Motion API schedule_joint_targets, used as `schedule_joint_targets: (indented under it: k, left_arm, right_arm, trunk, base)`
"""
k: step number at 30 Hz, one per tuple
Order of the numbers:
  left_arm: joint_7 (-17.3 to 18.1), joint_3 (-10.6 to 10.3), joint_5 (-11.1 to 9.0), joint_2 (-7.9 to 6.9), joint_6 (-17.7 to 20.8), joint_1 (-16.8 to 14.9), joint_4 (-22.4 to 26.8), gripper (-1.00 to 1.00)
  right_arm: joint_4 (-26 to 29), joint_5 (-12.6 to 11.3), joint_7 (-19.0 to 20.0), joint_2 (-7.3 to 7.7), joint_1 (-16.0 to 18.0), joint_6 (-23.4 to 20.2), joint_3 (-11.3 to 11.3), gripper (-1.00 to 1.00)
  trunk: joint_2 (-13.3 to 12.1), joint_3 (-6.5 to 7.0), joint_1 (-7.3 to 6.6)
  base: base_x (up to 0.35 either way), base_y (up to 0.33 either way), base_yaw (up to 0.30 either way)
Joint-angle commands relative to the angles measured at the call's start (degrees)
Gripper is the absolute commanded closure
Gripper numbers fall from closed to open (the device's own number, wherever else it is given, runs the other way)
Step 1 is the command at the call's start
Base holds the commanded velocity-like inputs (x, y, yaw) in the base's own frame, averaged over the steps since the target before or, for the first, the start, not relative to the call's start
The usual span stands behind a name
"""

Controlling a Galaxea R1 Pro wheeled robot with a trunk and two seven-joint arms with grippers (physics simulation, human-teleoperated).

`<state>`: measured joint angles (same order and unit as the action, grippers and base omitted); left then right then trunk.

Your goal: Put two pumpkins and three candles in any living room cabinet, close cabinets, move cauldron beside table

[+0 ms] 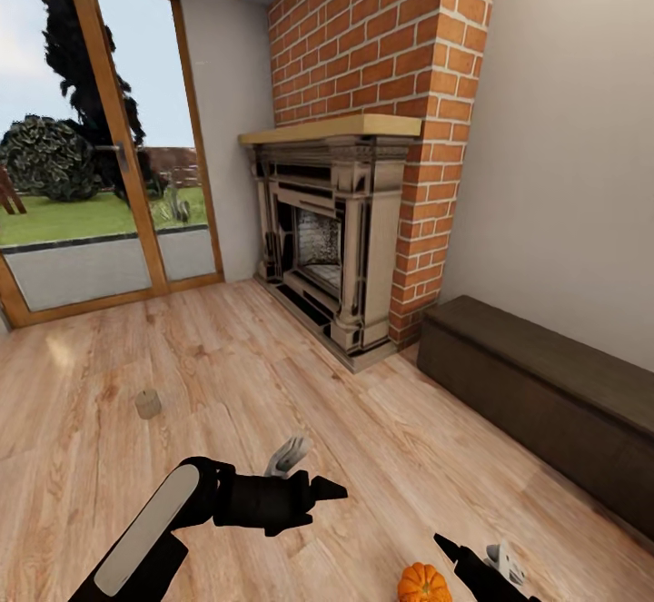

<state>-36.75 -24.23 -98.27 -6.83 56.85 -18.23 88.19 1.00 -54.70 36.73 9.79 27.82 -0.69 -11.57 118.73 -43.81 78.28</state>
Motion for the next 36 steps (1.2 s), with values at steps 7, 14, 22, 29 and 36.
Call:
schedule_joint_targets:
  k: [7,14,22,29,36]
  left_arm:
    - [-0.60,-0.34,-0.93,-0.03,-0.07,-0.05,0.05,-1.00]
    - [-0.60,-0.36,-0.95,-0.09,-0.04,-0.05,0.05,-1.00]
    - [-0.60,0.08,-1.00,-0.22,0.02,-0.05,0.04,-1.00]
    - [6.26,-0.49,-1.01,-0.65,0.10,-0.05,0.05,-1.00]
    - [10.78,-0.10,-0.99,-1.72,0.19,0.03,0.15,-1.00]
  right_arm:
    - [-0.03,-0.58,0.26,0.01,0.04,-0.10,-0.47,-1.00]
    - [-0.03,-0.58,0.32,-0.09,0.04,0.11,-0.47,-1.00]
    - [-0.05,-0.58,0.39,0.04,0.04,-0.10,-0.47,-1.00]
    - [-0.72,-0.95,7.75,1.14,0.04,-2.09,-0.36,-1.00]
    - [-0.16,-1.56,11.17,8.29,0.09,-14.66,0.41,-1.00]
  trunk:
    - [2.85,-1.32,1.54]
    - [5.66,-2.58,3.07]
    - [8.86,-4.01,4.83]
    - [11.67,-5.27,6.37]
    - [14.48,-6.53,7.90]
  base:
    - [0.000,0.000,0.000]
    - [0.000,0.000,0.000]
    - [0.000,0.000,0.000]
    - [0.000,0.000,0.000]
    - [0.000,0.000,0.000]
